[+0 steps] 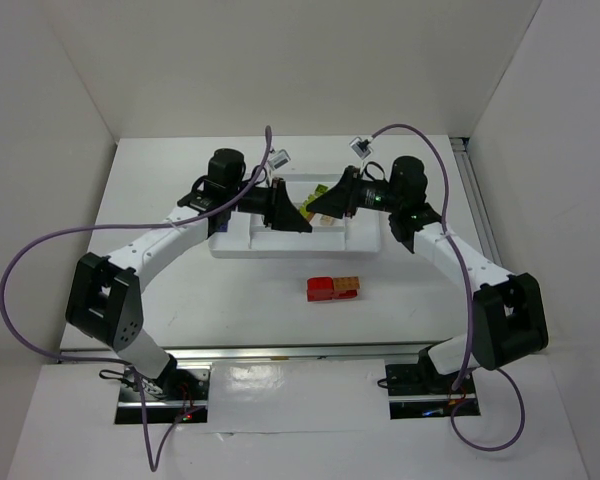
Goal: Sort the legos into containers by color
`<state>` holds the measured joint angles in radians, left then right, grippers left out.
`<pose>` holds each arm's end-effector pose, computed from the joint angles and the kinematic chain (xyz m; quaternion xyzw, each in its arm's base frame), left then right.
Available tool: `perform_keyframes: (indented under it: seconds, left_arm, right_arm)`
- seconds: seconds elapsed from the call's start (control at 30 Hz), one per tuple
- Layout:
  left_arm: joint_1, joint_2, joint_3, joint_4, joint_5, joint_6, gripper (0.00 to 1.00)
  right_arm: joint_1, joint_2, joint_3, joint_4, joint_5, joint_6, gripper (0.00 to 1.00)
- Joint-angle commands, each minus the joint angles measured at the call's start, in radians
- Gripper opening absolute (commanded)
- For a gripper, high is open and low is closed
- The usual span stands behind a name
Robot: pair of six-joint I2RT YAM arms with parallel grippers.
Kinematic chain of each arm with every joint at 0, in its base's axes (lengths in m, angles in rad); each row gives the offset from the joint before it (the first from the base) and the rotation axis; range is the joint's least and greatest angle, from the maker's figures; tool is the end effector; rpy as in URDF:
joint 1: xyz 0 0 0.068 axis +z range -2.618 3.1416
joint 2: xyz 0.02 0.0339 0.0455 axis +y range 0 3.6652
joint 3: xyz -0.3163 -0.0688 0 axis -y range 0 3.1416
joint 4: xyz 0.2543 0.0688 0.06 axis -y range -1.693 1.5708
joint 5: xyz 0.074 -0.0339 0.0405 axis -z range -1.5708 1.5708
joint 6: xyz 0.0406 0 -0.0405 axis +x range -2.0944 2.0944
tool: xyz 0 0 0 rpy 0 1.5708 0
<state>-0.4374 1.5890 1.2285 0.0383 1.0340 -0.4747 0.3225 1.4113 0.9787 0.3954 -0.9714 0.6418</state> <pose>0.3247 -0.1903 0.3662 0.2757 0.7106 -0.5838 0.2796 0.2954 0.1340 0.3700 -0.2185 0.6802 0.5824 0.3878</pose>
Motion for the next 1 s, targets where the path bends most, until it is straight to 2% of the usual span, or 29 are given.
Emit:
perform_keyframes:
  seconds: [0.0,0.23,0.37,0.53,0.67,0.8,0.9,0.97]
  left_arm:
    - [-0.011,0.003,0.016,-0.003,0.011,0.018,0.00]
    - [-0.011,-0.017,-0.015,-0.067,-0.008,0.058,0.00]
    - [-0.001,-0.035,-0.044,-0.077,-0.017,0.058,0.00]
    - [0.009,-0.035,-0.055,-0.067,-0.017,0.058,0.00]
    - [0.028,-0.046,-0.055,-0.109,-0.044,0.077,0.00]
    - [0.054,-0.055,-0.012,-0.256,-0.202,0.099,0.00]
    - [0.065,-0.029,0.041,-0.346,-0.331,0.110,0.00]
    - [0.074,-0.015,0.068,-0.423,-0.414,0.110,0.00]
  right_arm:
    - [0.007,-0.021,0.020,0.023,0.077,-0.028,0.00]
    - [0.007,-0.055,0.029,0.014,0.215,-0.027,0.00]
    - [0.007,-0.089,0.006,0.048,0.357,0.007,0.00]
    - [0.007,-0.087,-0.005,0.099,0.392,0.053,0.00]
    - [0.007,-0.043,0.052,-0.028,0.493,0.021,0.00]
    - [0.007,-0.006,0.129,-0.330,0.794,-0.056,0.00]
    - [0.007,0.024,0.140,-0.456,0.989,-0.070,0.00]
    - [0.007,0.037,0.129,-0.481,1.071,-0.082,0.00]
